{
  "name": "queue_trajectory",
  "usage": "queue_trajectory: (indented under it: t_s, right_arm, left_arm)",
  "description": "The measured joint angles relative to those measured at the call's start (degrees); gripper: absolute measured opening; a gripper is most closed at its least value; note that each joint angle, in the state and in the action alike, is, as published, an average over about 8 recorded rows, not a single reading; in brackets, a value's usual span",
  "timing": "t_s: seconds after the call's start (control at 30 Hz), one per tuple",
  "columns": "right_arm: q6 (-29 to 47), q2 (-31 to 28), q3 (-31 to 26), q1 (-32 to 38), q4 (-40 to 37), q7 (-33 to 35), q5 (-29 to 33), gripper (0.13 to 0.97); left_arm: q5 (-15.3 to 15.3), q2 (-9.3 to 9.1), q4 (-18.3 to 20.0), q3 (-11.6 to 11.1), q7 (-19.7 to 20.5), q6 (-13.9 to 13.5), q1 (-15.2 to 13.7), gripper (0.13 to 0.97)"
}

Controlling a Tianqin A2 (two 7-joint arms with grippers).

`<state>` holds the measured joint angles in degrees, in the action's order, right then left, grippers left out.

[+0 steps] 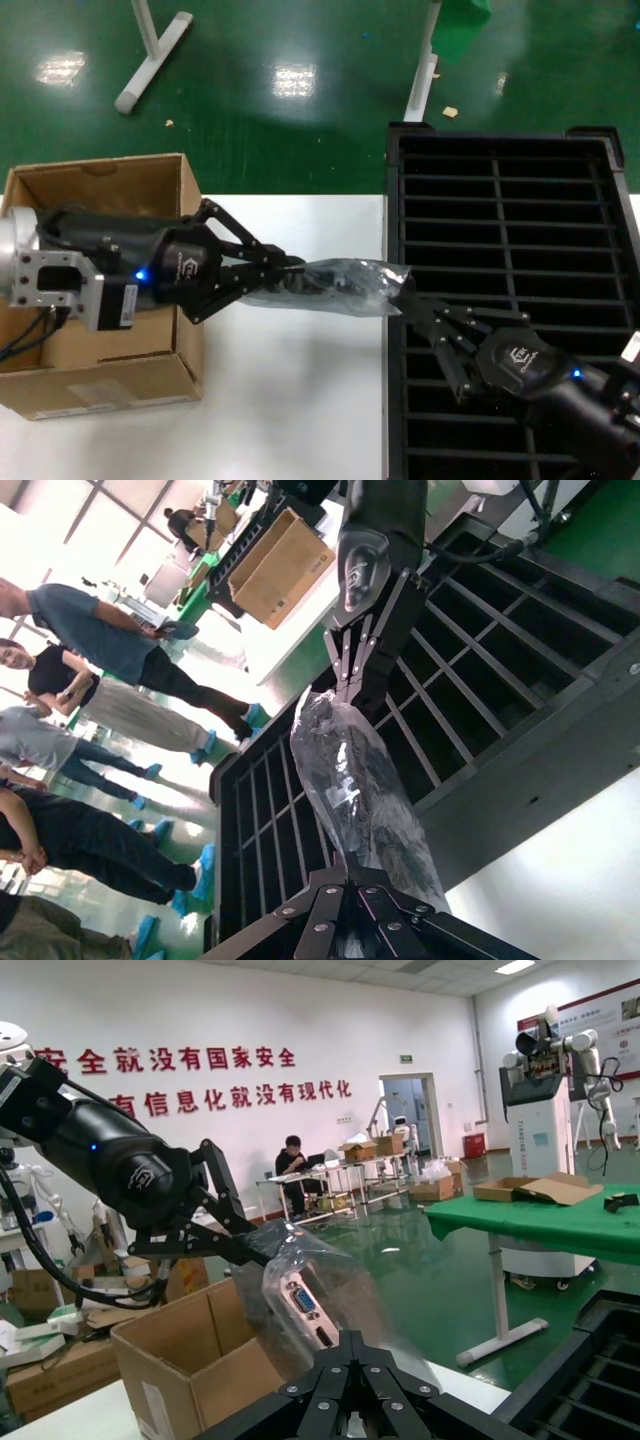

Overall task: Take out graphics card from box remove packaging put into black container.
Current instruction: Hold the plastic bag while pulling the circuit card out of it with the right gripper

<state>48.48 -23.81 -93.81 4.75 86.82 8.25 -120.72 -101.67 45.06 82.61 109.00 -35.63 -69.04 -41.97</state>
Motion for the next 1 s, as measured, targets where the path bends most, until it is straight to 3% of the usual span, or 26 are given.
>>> queue_trajectory:
  t_s: [0.57,1.0]
  right_arm:
    - [0.75,0.96,-0.20,1.27,-2.30,-0.32,-0.72,0.147]
    - [1.62,1.24,-0.14,1.62,-3.16,-0.79,-1.37,0.147]
  left_arm:
    - [0.51,-3.69,-1.47,1.87,1.51,-0.52,-2.37,0.142]
    - [-0.57,-4.16,-0.61,2.03,3.15,-1.74,-2.27,0.142]
